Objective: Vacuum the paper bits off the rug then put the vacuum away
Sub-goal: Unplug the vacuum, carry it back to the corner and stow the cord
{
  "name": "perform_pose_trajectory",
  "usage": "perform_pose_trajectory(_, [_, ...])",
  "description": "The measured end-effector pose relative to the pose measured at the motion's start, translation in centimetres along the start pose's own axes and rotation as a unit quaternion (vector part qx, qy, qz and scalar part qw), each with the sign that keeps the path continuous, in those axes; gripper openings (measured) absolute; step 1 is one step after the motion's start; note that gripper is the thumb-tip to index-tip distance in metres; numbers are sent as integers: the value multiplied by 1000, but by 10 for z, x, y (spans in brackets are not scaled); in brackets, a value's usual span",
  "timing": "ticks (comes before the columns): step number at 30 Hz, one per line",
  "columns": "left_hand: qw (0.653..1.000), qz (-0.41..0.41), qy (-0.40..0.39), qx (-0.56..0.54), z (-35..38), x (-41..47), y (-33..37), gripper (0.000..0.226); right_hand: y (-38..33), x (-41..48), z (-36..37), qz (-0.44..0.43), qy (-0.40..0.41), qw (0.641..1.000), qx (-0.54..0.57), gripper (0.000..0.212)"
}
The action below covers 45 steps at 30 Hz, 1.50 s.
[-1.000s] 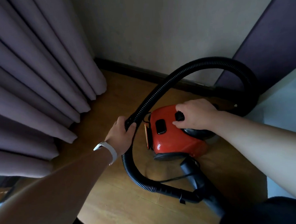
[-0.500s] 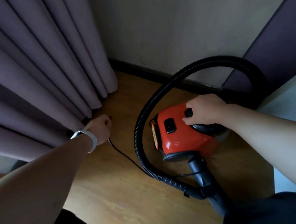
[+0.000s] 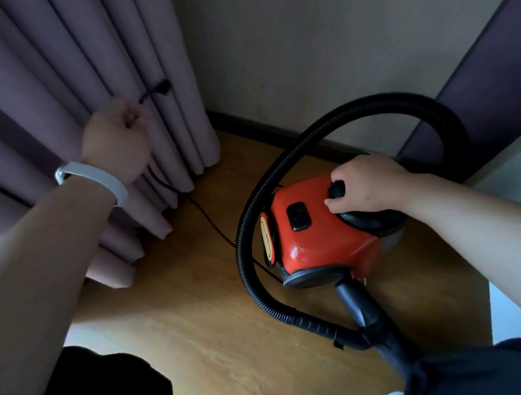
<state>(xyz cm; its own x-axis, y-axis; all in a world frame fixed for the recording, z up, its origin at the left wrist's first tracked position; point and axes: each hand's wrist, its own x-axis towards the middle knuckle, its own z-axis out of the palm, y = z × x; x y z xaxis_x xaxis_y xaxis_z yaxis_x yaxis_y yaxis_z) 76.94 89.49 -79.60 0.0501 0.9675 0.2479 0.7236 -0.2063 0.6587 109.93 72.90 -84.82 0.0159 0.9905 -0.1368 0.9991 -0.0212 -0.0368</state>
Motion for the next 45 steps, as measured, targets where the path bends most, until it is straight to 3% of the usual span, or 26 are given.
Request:
perform_pose_trajectory(3, [999,-32,-13,-25,3,1,-14,19,-2,-3,-4,1,6,1000,2,44])
perform_pose_trajectory(9, [978,-72,-188,55,56,-26,-46,13,-1,-10,-9,5,12,1000,1,46])
perform_pose_trajectory(13, [956,-105,-254,101,84,-43,-71,17,1,-16,-12,12,12,1000,-4,46])
perform_pose_trajectory(17, [894,-48,-358,266,103,-57,-75,31,2,-19,-11,12,12,1000,-6,46])
perform_pose_trajectory(19, [875,-6,-354,331,110,-66,-77,34,3,-19,-8,14,13,1000,-6,46])
perform_pose_trajectory(22, [883,75,-280,370,115,-78,-74,31,6,-19,-6,10,17,1000,-7,47])
perform_pose_trajectory(24, [867,170,-257,392,124,-86,-69,35,8,-19,-4,11,16,1000,-4,47])
perform_pose_trajectory(30, [773,374,-361,364,163,-129,-40,35,13,-20,-2,25,8,1000,-6,46])
perform_pose_trajectory(34, [726,406,-401,385,189,-143,-38,30,18,-20,-1,34,3,999,-5,45])
perform_pose_trajectory(37, [672,442,-450,388,211,-156,-48,27,20,-20,3,35,3,999,-10,45])
perform_pose_trajectory(41, [616,477,-483,399,236,-185,-75,36,25,-21,11,36,0,999,-13,46])
perform_pose_trajectory(43, [586,467,-516,414,246,-194,-90,41,27,-21,14,40,0,999,-15,46])
perform_pose_trajectory(45, [588,425,-549,415,253,-195,-94,44,29,-21,17,41,2,999,-22,47])
